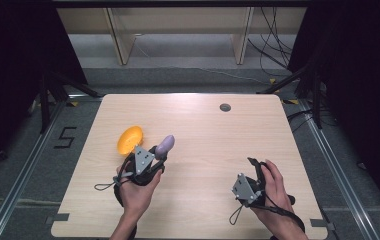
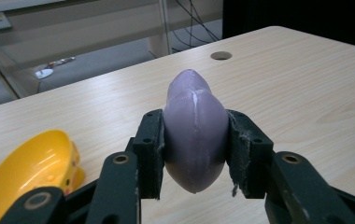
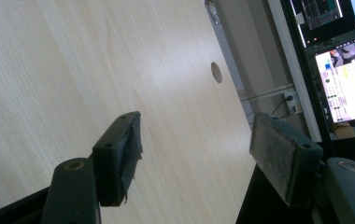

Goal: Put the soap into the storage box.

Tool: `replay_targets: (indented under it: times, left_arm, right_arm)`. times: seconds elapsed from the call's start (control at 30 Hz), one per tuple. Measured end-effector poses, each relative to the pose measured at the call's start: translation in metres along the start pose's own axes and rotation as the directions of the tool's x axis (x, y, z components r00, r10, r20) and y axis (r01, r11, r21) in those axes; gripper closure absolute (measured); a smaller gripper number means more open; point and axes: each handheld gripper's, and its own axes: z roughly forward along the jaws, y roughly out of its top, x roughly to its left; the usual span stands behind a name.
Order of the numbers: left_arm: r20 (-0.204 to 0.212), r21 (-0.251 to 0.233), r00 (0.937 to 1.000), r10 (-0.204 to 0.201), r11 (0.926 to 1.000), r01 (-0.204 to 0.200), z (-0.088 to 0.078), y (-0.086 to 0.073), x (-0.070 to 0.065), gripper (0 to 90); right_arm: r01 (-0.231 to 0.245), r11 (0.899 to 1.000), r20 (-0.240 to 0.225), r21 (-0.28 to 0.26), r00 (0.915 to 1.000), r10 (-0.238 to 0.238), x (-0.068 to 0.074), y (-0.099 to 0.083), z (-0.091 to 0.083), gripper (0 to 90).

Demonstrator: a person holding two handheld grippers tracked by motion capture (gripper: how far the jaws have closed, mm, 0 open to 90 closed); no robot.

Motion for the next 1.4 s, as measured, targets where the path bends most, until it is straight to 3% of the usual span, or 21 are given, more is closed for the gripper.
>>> replay_targets:
  times: [0.3,0.63,0.93,0.97,1.0,1.07,1.17,1.37,1.4]
  left_arm:
    - [-0.067,-0.008,0.9976,-0.016,0.9998,0.016,-0.004,-0.003,0.012,59.1]
    - [-0.143,-0.024,0.9892,-0.031,0.9993,0.028,-0.006,-0.002,0.028,59.1]
    - [-0.210,-0.035,0.9759,-0.057,0.9981,0.051,-0.009,-0.005,0.046,59.1]
    - [-0.216,-0.038,0.9739,-0.071,0.9972,0.065,-0.008,-0.006,0.048,59.1]
    - [-0.224,-0.039,0.9716,-0.076,0.9969,0.069,-0.008,-0.007,0.050,59.1]
    - [-0.238,-0.033,0.9680,-0.080,0.9967,0.074,-0.008,-0.010,0.054,59.1]
    - [-0.257,-0.032,0.9620,-0.092,0.9957,0.087,-0.008,-0.013,0.060,59.1]
    - [-0.287,-0.036,0.9506,-0.118,0.9931,0.112,-0.006,-0.017,0.068,59.1]
    - [-0.289,-0.038,0.9496,-0.121,0.9927,0.115,-0.006,-0.017,0.069,59.1]
  right_arm:
    - [0.002,1.000,0.000,-0.001,1.0000,-0.002,-0.001,0.000,0.000,35.1]
    - [-0.002,1.000,0.002,0.000,1.0000,0.002,0.000,0.000,0.000,35.2]
    - [0.003,1.000,-0.002,0.001,1.0000,-0.003,0.000,0.000,0.000,35.3]
    - [-0.040,0.999,-0.002,0.015,0.9992,0.040,0.002,0.001,0.000,35.3]
    - [-0.042,0.999,-0.002,0.014,0.9991,0.042,0.002,0.001,0.000,35.3]
    - [-0.041,0.999,-0.002,0.014,0.9991,0.041,0.002,0.001,0.000,35.3]
    - [0.008,1.000,-0.004,0.001,1.0000,-0.008,0.000,0.000,0.001,35.3]
    - [-0.021,1.000,-0.002,0.007,0.9998,0.021,0.002,0.001,0.000,35.3]
    - [-0.003,1.000,0.000,0.002,1.0000,0.003,0.001,0.001,0.001,35.4]
